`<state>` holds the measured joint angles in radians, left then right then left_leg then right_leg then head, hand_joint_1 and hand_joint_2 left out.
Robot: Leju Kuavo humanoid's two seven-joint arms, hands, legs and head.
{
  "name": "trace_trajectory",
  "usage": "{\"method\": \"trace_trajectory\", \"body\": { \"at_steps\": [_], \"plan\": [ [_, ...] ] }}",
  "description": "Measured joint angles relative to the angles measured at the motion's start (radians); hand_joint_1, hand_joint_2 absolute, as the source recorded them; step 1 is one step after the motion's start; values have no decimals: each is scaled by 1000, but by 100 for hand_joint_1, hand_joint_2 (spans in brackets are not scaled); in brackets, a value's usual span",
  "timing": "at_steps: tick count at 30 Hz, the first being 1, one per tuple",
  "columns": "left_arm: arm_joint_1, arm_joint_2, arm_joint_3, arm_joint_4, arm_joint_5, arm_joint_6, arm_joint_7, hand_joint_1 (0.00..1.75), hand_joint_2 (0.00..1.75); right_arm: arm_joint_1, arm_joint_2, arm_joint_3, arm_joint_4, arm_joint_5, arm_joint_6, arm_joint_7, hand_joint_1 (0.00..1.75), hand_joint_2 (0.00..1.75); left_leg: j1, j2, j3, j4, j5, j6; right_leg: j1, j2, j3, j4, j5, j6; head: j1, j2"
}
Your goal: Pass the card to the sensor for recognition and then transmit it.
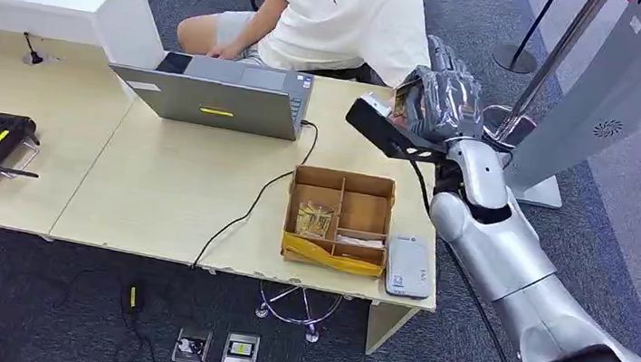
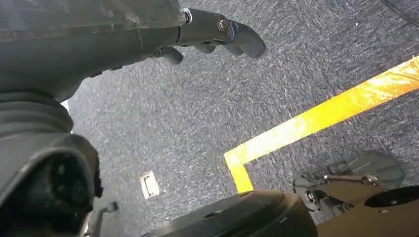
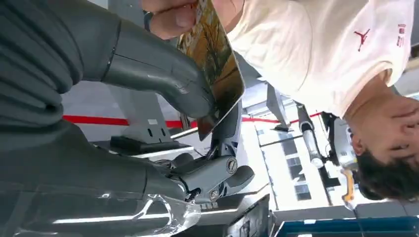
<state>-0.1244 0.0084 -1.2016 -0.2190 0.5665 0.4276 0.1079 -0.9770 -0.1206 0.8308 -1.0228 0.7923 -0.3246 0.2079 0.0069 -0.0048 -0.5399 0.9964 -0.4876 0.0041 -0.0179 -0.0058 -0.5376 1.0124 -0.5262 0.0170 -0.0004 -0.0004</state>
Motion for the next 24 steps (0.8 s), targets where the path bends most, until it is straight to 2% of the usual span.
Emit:
{"method": "trace_trajectory", "body": {
  "at_steps": [10,11,24],
  "plan": [
    [-4,3,-12,0,-1,-11,6,0,0,-17,48,26,138,-6,-20,-22,175,175,0,0,0,0,0,0,0,0,0,0,0,0,0,0],
    [-4,4,-12,0,-1,-11,7,0,0,-18,50,28,148,-10,-22,-24,0,175,0,0,0,0,0,0,0,0,0,0,0,0,0,0],
    [1,10,-12,0,11,-1,7,0,0,-21,72,49,232,-8,-94,-30,0,175,0,0,0,0,0,0,0,0,0,0,0,0,0,0]
  ]
}}
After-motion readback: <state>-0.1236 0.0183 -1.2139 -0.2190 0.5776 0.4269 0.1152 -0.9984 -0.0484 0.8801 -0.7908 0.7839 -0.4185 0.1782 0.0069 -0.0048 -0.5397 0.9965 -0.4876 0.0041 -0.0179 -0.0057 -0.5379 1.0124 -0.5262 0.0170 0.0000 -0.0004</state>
